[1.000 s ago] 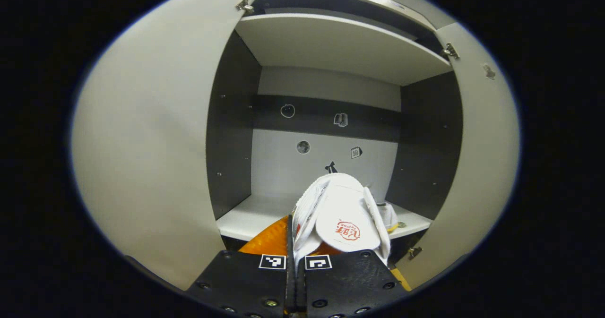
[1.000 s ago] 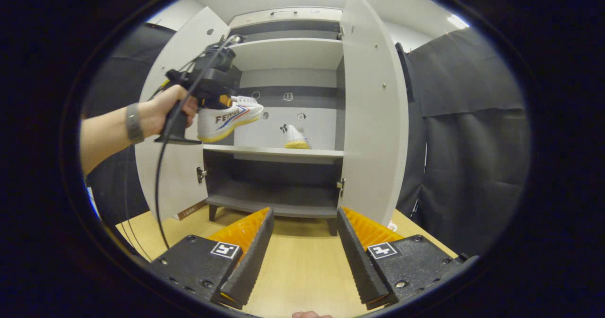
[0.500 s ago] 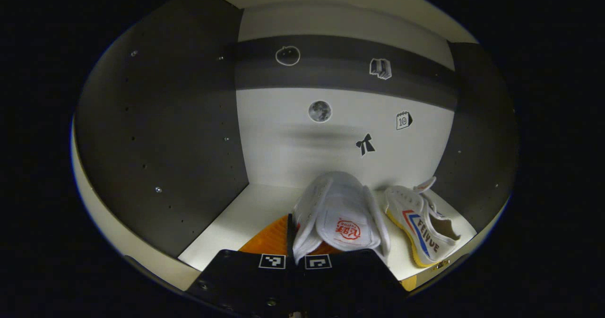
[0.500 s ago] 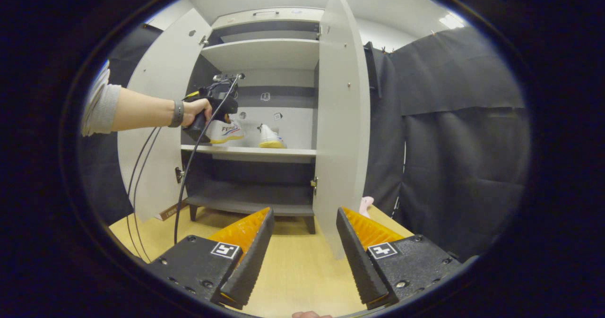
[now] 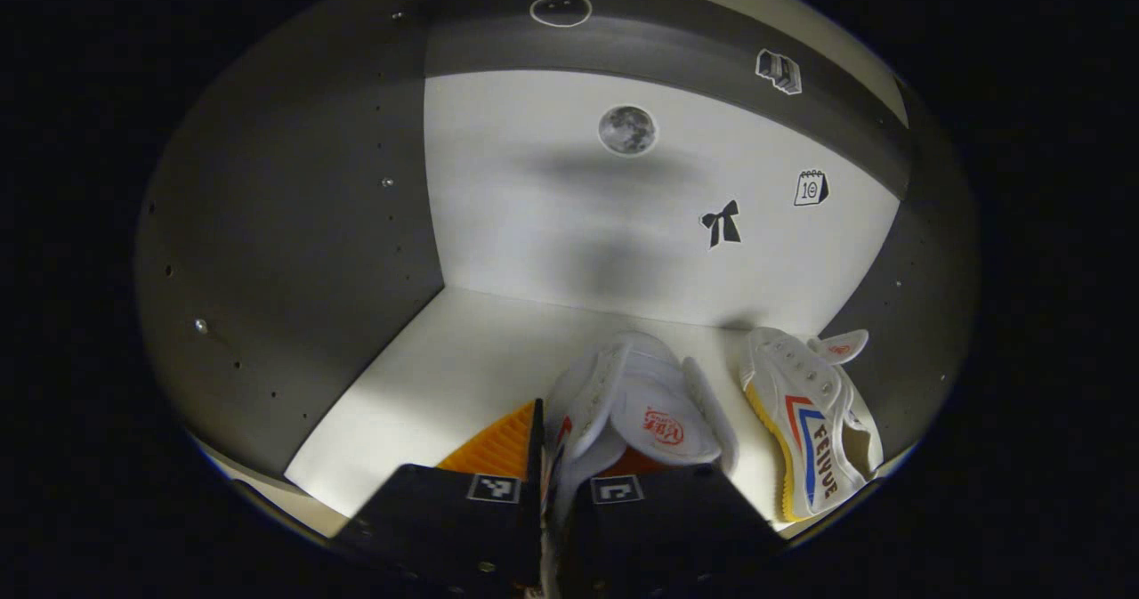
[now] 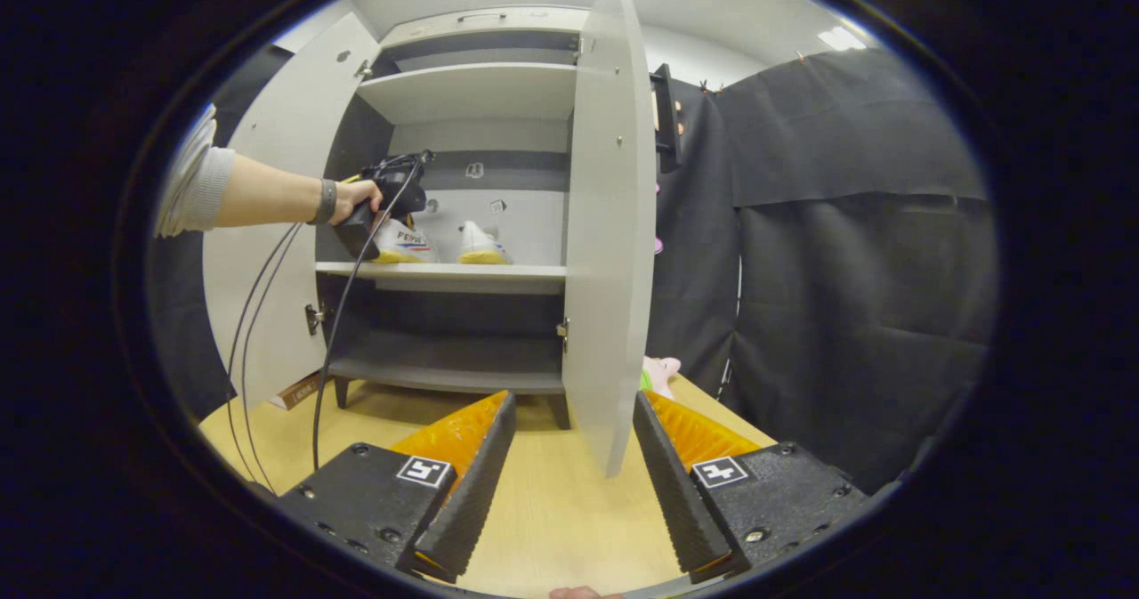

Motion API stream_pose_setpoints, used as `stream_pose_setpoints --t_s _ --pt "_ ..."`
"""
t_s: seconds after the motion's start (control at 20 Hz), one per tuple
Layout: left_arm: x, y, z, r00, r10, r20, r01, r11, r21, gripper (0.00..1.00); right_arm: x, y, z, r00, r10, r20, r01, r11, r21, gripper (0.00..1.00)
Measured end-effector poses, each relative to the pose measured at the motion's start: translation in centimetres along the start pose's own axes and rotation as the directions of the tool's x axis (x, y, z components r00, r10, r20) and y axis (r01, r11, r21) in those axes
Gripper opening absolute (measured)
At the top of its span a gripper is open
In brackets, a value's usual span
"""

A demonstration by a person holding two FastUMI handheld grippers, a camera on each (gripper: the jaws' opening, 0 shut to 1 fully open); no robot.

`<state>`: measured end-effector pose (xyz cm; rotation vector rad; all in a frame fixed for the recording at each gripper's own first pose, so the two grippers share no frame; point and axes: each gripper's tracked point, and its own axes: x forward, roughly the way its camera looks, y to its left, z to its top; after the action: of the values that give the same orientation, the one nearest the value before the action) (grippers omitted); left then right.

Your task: Grab one shoe with the right hand and put it into the shoe cabinet, grab the other shoe with the left hand and put it into the shoe cabinet; then close the right door with the right hand and the left door with the left hand.

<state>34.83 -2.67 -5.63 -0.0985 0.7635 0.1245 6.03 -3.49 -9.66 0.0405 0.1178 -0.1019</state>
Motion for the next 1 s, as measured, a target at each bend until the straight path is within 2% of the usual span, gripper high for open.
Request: stream_pose_setpoints --t_s 0.05,0.1,0.15,0.2,0.25,0.3,0.35,0.4,0.45,0.55,0.6,0.65,0.85,0.9,1.0 --pt "0.0 0.2 0.0 1.0 -0.003 0.002 0.003 1.0 -0.003 0.4 0.0 0.2 -0.1 1.0 0.004 -0.003 -0.004 1.0 -0.001 0.84" --pt "-0.6 0.4 -0.1 1.0 0.008 -0.008 -0.008 1.0 -0.001 0.25 0.1 0.3 -0.1 1.0 0.007 -0.004 -0.007 1.0 -0.003 0.84" --pt "-1.1 0.8 -0.2 1.0 0.023 -0.014 -0.023 1.0 -0.002 0.32 0.1 0.3 0.1 1.0 0.011 -0.001 -0.011 1.0 -0.004 0.84" --pt "-1.5 0.6 -0.2 1.0 0.01 -0.011 -0.01 1.0 -0.009 0.5 0.0 0.5 0.2 1.0 0.017 0.003 -0.017 1.0 -0.005 0.84" --pt "-2.3 0.3 0.0 1.0 -0.006 -0.009 0.006 1.0 -0.012 0.36 0.0 0.8 0.3 1.0 0.023 0.006 -0.023 1.0 -0.006 0.84" --pt "-3.2 0.3 0.1 1.0 -0.02 -0.001 0.02 1.0 -0.017 0.51 0.1 0.9 0.3 1.0 0.03 0.008 -0.03 1.0 -0.006 0.84" --pt "-4.3 -0.1 0.3 0.999 -0.044 0.009 0.044 0.999 -0.023 0.36 0.1 1.3 0.4 0.999 0.039 0.008 -0.039 0.999 -0.006 0.84" --pt "-5.7 -0.5 0.7 0.997 -0.067 0.032 0.068 0.997 -0.026 0.36 0.0 1.4 0.4 0.999 0.045 0.01 -0.045 0.999 -0.004 0.84" --pt "-7.3 -0.6 1.6 0.993 -0.082 0.083 0.083 0.996 -0.015 0.51 0.0 1.6 0.5 0.999 0.052 0.012 -0.052 0.999 -0.003 0.84" --pt "-11.5 -1.0 3.5 0.973 -0.124 0.196 0.123 0.992 0.015 0.17 -0.2 2.1 0.4 0.997 0.071 0.012 -0.071 0.997 -0.005 0.84" --pt "-14.1 -1.3 3.9 0.959 -0.147 0.244 0.144 0.989 0.029 0.35 -0.4 2.4 0.3 0.997 0.08 0.012 -0.08 0.997 -0.008 0.84" --pt "-16.2 -1.5 3.9 0.944 -0.171 0.283 0.165 0.985 0.045 0.38 -0.5 2.6 0.5 0.996 0.088 0.016 -0.088 0.996 -0.01 0.84" --pt "-24.1 -1.3 1.0 0.869 -0.242 0.432 0.213 0.97 0.115 0.4 -1.2 3.3 1.2 0.992 0.121 0.036 -0.12 0.993 -0.016 0.84" --pt "-26.1 -1.0 -0.2 0.843 -0.247 0.477 0.209 0.969 0.133 0.4 -1.3 3.4 1.3 0.991 0.129 0.041 -0.129 0.992 -0.015 0.84" --pt "-29.4 0.3 -3.3 0.81 -0.223 0.543 0.154 0.973 0.171 0.4 -1.7 3.7 1.6 0.988 0.147 0.048 -0.147 0.989 -0.016 0.84"
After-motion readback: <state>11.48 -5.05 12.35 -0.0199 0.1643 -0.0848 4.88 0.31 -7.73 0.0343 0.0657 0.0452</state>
